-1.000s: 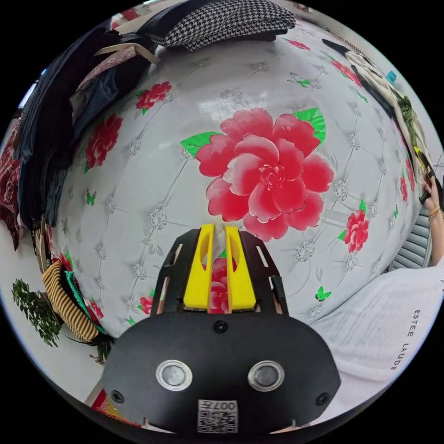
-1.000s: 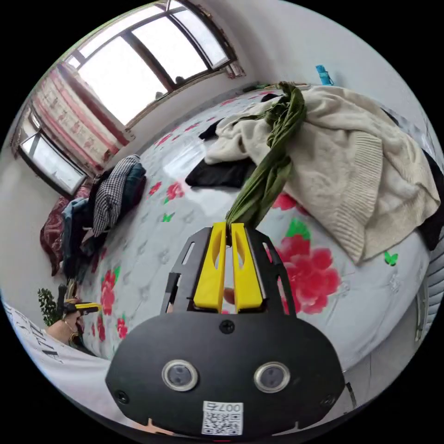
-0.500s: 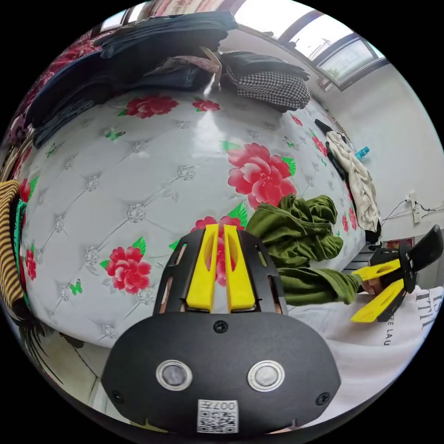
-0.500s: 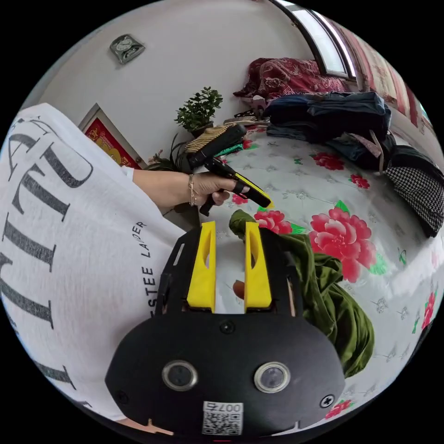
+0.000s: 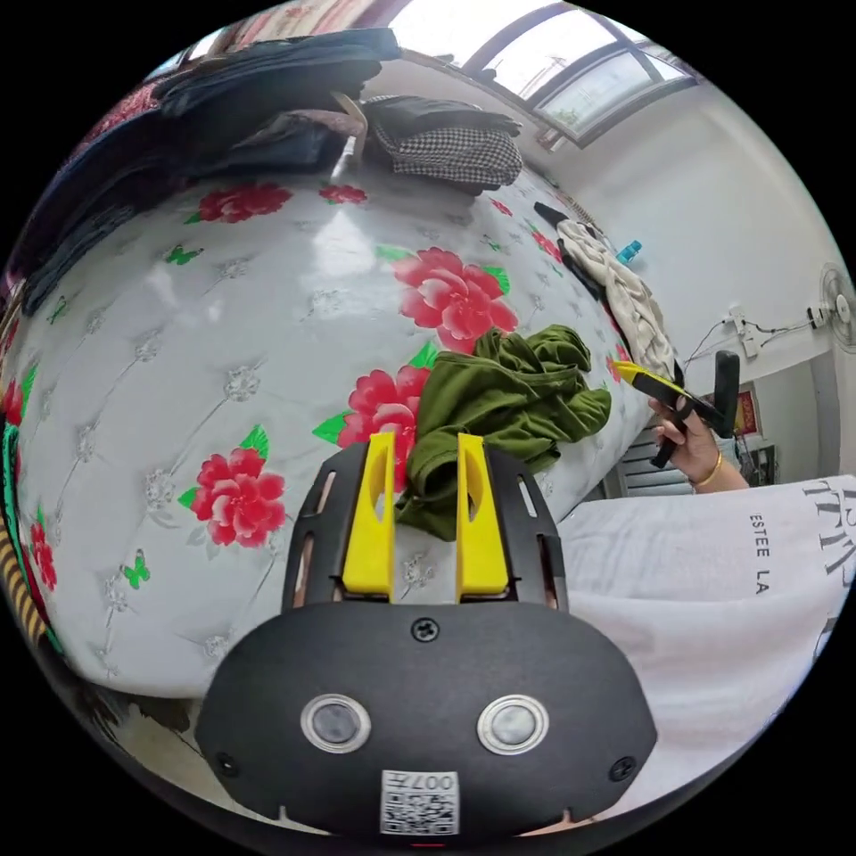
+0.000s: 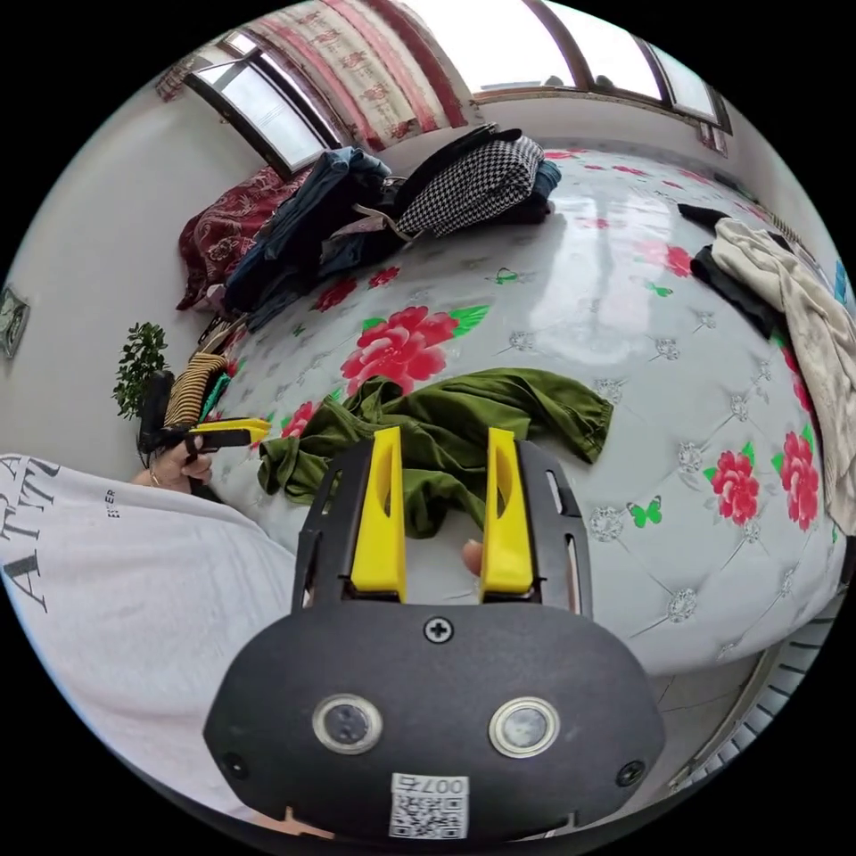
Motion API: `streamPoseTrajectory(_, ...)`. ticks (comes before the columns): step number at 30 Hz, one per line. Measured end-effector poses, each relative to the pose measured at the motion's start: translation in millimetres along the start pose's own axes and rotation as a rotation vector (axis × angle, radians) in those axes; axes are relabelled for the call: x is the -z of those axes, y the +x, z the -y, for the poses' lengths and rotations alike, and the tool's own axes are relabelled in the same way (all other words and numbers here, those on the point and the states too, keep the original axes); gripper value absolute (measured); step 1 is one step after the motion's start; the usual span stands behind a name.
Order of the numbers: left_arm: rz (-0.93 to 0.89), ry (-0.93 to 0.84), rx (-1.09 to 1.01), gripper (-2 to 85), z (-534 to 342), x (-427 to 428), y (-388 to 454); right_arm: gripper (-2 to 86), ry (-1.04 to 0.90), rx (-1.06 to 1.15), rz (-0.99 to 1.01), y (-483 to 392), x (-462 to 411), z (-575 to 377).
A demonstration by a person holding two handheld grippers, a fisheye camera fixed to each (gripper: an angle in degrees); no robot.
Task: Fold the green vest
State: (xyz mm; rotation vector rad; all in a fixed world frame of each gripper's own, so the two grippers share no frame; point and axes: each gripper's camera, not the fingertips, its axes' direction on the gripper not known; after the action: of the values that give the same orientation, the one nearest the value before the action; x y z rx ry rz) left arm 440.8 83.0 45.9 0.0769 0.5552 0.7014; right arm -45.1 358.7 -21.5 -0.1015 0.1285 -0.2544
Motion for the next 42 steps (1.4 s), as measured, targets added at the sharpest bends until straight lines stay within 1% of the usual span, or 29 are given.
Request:
streamPoseTrajectory(2,0.043,-0.054,-0.057,8.3,15,-21,17,8.9,-0.025,0.064,-0.007,-16,-20,0)
streamPoseTrajectory(3,0.103,-0.114,-0.083,6.3,20,-39,23,8.8,-0.036,0.080,-0.012,-20,-27,1)
streamPoseTrajectory(4,0.155,-0.097,-0.101,2.9,19,-43,29,8.4,-0.060,0.111,-0.020,-28,-42,2)
streamPoseTrajectory(5,0.157,-0.060,-0.101,1.3,18,-39,31,7.7,-0.097,0.133,-0.038,-33,-59,2)
streamPoseTrajectory(7,0.144,-0.120,-0.080,0.0,17,-33,35,6.2,-0.186,0.135,-0.102,-33,-85,1)
streamPoseTrajectory(8,0.152,-0.105,-0.088,-0.2,13,-27,37,4.7,-0.213,0.097,-0.156,-30,-92,-1)
streamPoseTrajectory(9,0.165,-0.053,-0.101,-0.4,5,-8,40,4.0,-0.201,0.091,-0.160,-29,-89,-2)
streamPoseTrajectory(11,0.149,0.035,-0.088,-0.7,-12,28,40,1.8,-0.046,0.132,-0.074,-32,-49,-8)
streamPoseTrajectory(12,0.140,0.107,-0.078,-0.7,-26,57,41,1.3,0.009,0.146,-0.046,-34,-35,-10)
streamPoseTrajectory(13,0.146,0.177,-0.094,-0.8,-43,85,44,0.9,0.107,0.181,0.008,-38,-4,-14)
streamPoseTrajectory(14,0.155,0.208,-0.107,-0.8,-51,98,47,0.6,0.179,0.219,0.032,-44,25,-17)
streamPoseTrajectory(16,0.242,0.300,-0.107,-0.8,-79,147,60,0.3,0.292,0.284,0.010,-56,68,-22)
streamPoseTrajectory(17,0.248,0.323,-0.100,-0.8,-84,160,62,0.2,0.355,0.326,0.013,-62,95,-25)
streamPoseTrajectory(19,0.224,0.475,-0.087,-0.9,-103,213,75,0.1,0.438,0.377,0.031,-72,132,-28)
streamPoseTrajectory(20,0.218,0.512,-0.093,-0.9,-106,225,79,0.0,0.499,0.409,0.044,-80,154,-30)
streamPoseTrajectory(22,0.264,0.621,-0.130,-0.9,-112,264,102,0.0,0.591,0.463,0.043,-95,183,-36)
streamPoseTrajectory(23,0.278,0.648,-0.144,-0.9,-112,274,108,0.0,0.646,0.491,0.026,-105,200,-40)
streamPoseTrajectory(24,0.293,0.712,-0.176,-0.9,-116,294,121,0.0,0.676,0.501,0.011,-110,208,-42)
streamPoseTrajectory(25,0.294,0.796,-0.197,-0.9,-123,317,130,0.0,0.744,0.513,-0.027,-119,224,-48)
streamPoseTrajectory(26,0.288,0.839,-0.208,-0.9,-127,329,134,0.0,0.808,0.515,-0.053,-126,239,-55)
streamPoseTrajectory(28,0.271,0.981,-0.233,-0.9,-146,374,146,0.0,0.880,0.513,-0.056,-132,261,-65)
streamPoseTrajectory(31,0.285,1.096,-0.277,-0.9,-167,422,161,0.0,0.940,0.513,-0.048,-140,286,-75)
streamPoseTrajectory(33,0.272,1.138,-0.312,-0.9,-174,444,169,0.0,0.959,0.522,-0.072,-145,293,-75)
streamPoseTrajectory(36,0.223,1.186,-0.360,-0.9,-173,472,177,0.0,0.980,0.511,-0.139,-154,296,-65)
streamPoseTrajectory(38,0.242,1.221,-0.406,-0.9,-166,481,182,0.1,0.990,0.512,-0.189,-161,292,-45)
streamPoseTrajectory(39,0.276,1.232,-0.406,-0.8,-154,483,182,0.1,0.986,0.508,-0.194,-161,289,-37)
streamPoseTrajectory(41,0.291,1.224,-0.390,-0.8,-125,484,174,0.3,0.948,0.468,-0.186,-154,276,3)
streamPoseTrajectory(42,0.307,1.205,-0.366,-0.6,-96,480,163,0.3,0.936,0.453,-0.177,-150,271,15)
